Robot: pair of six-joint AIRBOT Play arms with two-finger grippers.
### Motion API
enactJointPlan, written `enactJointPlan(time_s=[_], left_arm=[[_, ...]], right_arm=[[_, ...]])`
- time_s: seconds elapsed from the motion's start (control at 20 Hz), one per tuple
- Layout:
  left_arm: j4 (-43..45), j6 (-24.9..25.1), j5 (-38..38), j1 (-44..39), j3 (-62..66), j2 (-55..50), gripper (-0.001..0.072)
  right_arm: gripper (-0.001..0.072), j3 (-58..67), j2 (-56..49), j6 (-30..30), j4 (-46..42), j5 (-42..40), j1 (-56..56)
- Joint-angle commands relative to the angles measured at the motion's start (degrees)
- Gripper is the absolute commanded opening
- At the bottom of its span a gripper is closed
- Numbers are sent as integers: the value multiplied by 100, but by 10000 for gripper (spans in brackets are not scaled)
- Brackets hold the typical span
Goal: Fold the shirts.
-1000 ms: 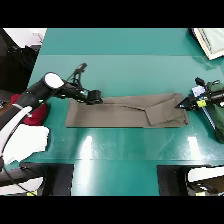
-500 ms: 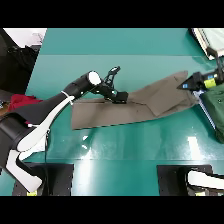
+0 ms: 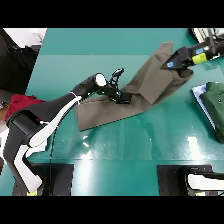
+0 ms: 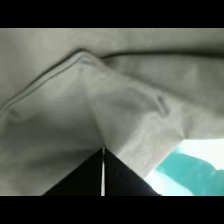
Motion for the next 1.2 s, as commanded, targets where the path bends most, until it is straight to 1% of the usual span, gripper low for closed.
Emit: enactJointPlan(time_s=[0.0,0.1,0.3,0.4,0.5,0.7,0.85,0.95,1.0,1.05,1.1,1.15], left_arm=[[74,-33,221,-2,17,-24,25],[133,-35,216,46,17,-15,24],[319,-52,-413,448,17,212,24],[761,-61,-595,715,17,549,24],[1303,-179,-717,1025,17,1019,24],[2006,-149,-1078,1808,17,2055,25],[2308,-131,-1292,2385,17,2750,25],[2465,-131,-1338,2686,17,3134,25],[2481,-133,-1360,2804,17,3294,26],[2492,-131,-1388,2889,17,3418,26],[2500,-129,-1423,2964,17,3523,25],[2516,-131,-1451,3021,20,3604,25]], right_arm=[[17,636,-369,153,-15,52,566],[17,748,-494,151,-17,44,739],[17,741,-614,68,-63,24,938],[17,743,-702,28,-61,9,1102],[17,743,-815,-11,-55,-44,1327],[18,743,-1154,-221,-52,-581,2162],[19,743,-1606,-428,-50,-1047,3056],[30,743,-1958,-673,-26,-1394,3657],[224,743,-2151,-811,13,-1558,3958],[563,743,-2315,-824,7,-1646,4212],[708,743,-2417,-824,4,-1650,4376],[701,743,-2452,-824,-13,-1593,4465]])
